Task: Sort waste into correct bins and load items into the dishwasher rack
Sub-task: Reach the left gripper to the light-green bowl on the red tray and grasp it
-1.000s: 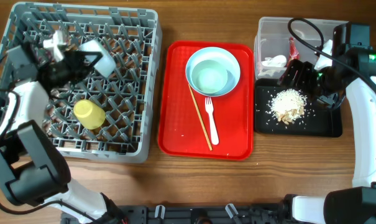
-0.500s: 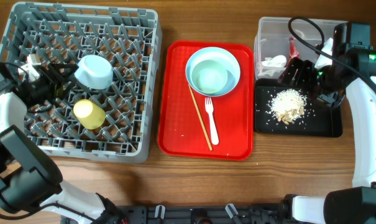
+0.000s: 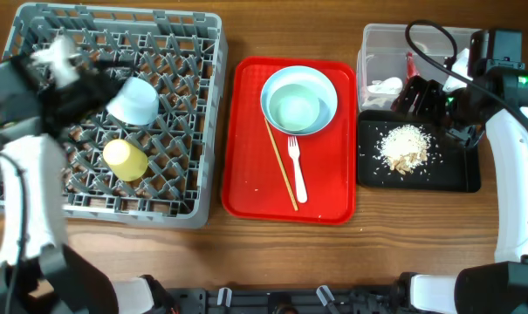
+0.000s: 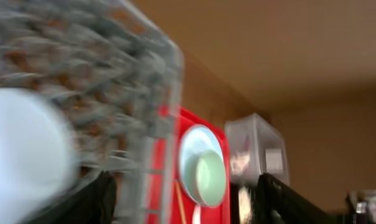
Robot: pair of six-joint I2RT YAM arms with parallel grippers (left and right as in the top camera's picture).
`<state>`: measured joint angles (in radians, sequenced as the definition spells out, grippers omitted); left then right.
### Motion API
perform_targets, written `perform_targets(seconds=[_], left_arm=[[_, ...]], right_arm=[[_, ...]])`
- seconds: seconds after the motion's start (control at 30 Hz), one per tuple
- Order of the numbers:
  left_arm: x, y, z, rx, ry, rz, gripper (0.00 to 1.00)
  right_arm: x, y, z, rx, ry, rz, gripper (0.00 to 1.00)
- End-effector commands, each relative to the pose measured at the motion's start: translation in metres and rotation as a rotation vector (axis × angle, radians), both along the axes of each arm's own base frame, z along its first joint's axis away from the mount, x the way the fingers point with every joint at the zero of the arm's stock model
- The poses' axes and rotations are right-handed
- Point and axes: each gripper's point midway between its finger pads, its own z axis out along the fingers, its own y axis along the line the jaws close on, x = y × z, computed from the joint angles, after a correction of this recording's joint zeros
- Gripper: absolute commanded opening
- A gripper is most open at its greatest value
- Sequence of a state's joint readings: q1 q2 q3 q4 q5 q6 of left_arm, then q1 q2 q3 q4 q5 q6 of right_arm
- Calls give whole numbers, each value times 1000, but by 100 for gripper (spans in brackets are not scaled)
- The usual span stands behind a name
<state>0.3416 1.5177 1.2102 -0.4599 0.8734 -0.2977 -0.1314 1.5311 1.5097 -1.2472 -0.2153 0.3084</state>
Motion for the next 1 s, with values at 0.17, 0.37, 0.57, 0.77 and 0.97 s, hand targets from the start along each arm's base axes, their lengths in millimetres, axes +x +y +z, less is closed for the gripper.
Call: perform_targets(seconds=[0.17,0.37,0.57,0.77,0.97], left_arm=[[30,-160,46,395,-167,-47,100],[44,-246,10,523,-264,-100,100],[54,-308,-74,546,-227,-206,100],[35,-346,-151,596,-147,-313,100],[15,-358,-186,630,-76,-369,91]], right_arm=[[-6,-39,5,-47,-9,-94,100],[-21,-66,2,-40,37,-210,100],[-25,-75,2,-38,47,-240,100],[-25,-75,1,-38,48,-239,100],[-26,-75,1,-38,50,-239,100]])
